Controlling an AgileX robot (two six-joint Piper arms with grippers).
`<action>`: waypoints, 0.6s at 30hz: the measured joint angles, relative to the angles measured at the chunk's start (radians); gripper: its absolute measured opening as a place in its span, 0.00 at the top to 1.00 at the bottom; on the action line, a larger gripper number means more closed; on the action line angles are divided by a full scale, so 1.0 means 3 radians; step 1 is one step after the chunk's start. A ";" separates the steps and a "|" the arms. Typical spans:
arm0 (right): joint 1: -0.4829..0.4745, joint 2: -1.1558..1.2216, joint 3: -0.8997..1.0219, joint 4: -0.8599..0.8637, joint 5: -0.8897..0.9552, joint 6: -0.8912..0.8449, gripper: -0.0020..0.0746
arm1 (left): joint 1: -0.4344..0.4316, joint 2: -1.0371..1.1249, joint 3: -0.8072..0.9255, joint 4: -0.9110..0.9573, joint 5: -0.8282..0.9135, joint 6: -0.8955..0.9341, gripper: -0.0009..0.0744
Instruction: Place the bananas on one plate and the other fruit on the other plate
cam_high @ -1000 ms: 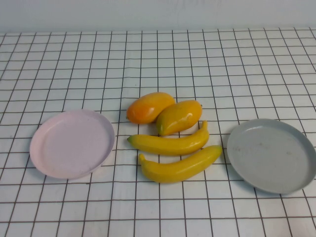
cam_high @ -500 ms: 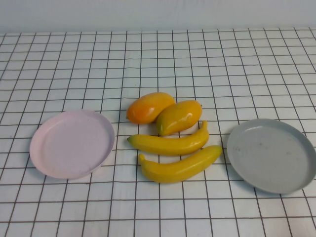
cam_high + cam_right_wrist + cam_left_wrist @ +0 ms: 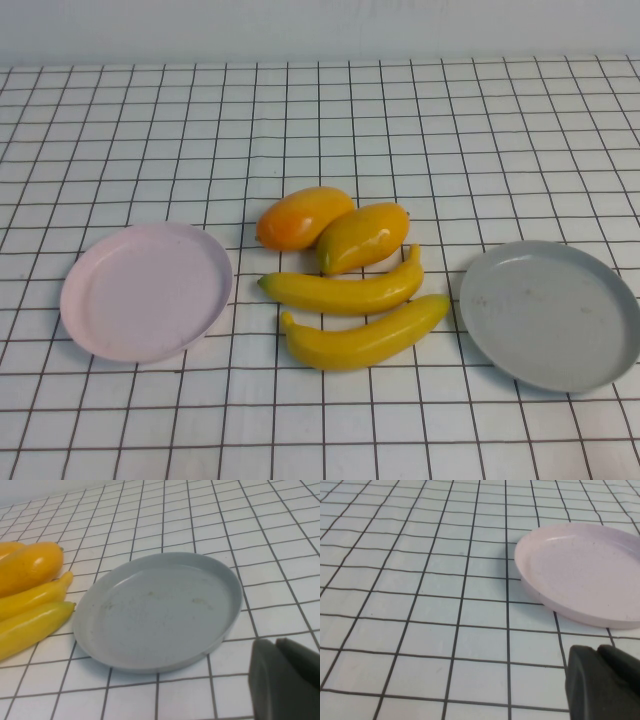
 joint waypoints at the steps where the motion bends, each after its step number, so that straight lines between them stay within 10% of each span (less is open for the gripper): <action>1: 0.0000 0.0000 0.0000 0.0000 0.0000 0.0000 0.99 | 0.0000 0.0000 0.0000 0.0000 0.0000 0.0000 0.99; 10: 0.0000 0.0000 0.0000 0.0000 0.0000 0.0000 0.99 | 0.0000 0.0000 0.0000 -0.0095 -0.0006 -0.0014 0.99; 18: 0.0000 0.0000 0.0000 0.0000 0.0000 0.0000 0.99 | 0.0000 0.0000 0.0005 -0.1629 -0.0531 -0.0512 0.99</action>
